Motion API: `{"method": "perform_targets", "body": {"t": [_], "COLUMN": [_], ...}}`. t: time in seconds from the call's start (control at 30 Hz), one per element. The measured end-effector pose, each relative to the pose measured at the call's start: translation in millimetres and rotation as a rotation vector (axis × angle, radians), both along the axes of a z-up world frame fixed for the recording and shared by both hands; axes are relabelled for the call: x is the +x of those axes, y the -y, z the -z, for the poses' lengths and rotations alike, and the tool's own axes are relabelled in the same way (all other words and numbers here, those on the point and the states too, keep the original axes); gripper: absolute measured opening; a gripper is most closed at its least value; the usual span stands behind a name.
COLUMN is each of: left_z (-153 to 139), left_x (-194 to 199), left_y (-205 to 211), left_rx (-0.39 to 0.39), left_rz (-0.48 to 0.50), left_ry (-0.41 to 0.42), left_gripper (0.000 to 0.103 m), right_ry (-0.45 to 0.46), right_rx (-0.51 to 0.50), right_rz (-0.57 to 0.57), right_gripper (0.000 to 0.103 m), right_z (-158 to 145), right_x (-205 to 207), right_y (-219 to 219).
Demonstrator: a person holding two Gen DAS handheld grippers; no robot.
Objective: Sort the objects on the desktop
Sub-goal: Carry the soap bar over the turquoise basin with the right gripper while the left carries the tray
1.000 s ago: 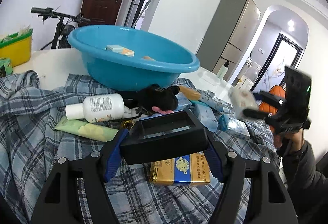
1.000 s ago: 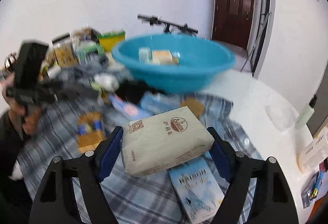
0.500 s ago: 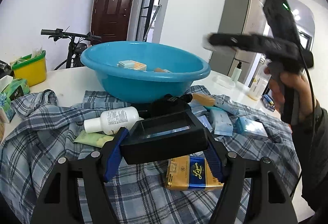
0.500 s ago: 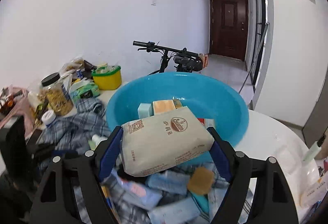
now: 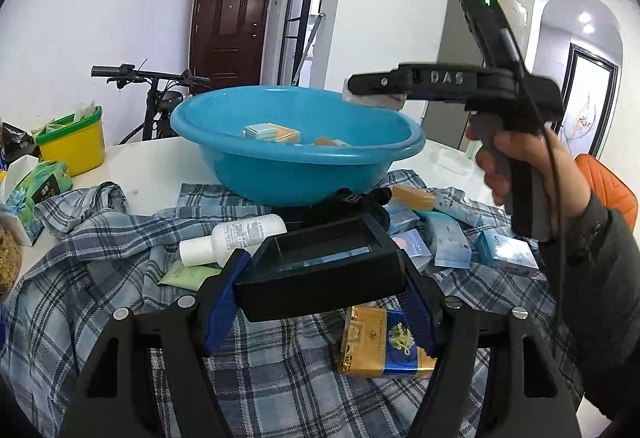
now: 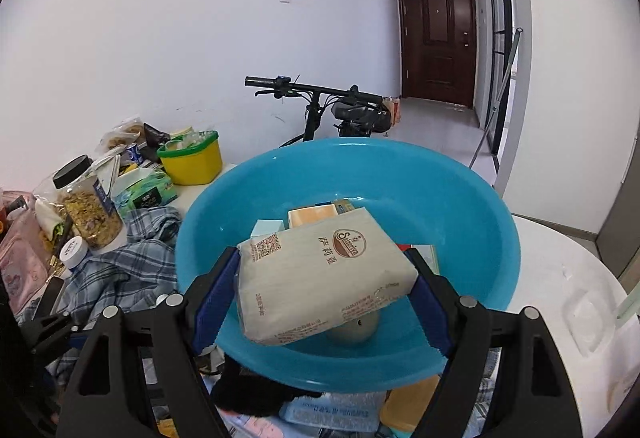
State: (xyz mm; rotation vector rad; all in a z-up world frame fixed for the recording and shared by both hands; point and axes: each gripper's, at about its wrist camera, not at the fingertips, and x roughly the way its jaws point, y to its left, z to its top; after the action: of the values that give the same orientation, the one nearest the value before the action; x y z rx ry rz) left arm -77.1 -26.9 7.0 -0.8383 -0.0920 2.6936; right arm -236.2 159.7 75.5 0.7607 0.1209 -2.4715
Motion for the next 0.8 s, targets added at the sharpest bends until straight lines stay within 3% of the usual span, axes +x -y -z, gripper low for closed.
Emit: {"method": "perform_targets", "body": {"t": [0.23, 0.8], "left_z": [2, 0], "left_x": [-2, 0], "left_y": [2, 8], "left_rx": [0.002, -0.027], "left_rz": [-0.011, -0.07], "left_ry": [0.009, -0.001], "left_gripper": [0.073, 0.073], "right_ry": [-0.054, -0.046], "right_rx": [-0.045, -0.105], "right_rz": [0.061, 0.108], "right_gripper": [0.079, 0.079], "right_z": [8, 23], "right_x": [4, 6], "right_y": [-8, -21]}}
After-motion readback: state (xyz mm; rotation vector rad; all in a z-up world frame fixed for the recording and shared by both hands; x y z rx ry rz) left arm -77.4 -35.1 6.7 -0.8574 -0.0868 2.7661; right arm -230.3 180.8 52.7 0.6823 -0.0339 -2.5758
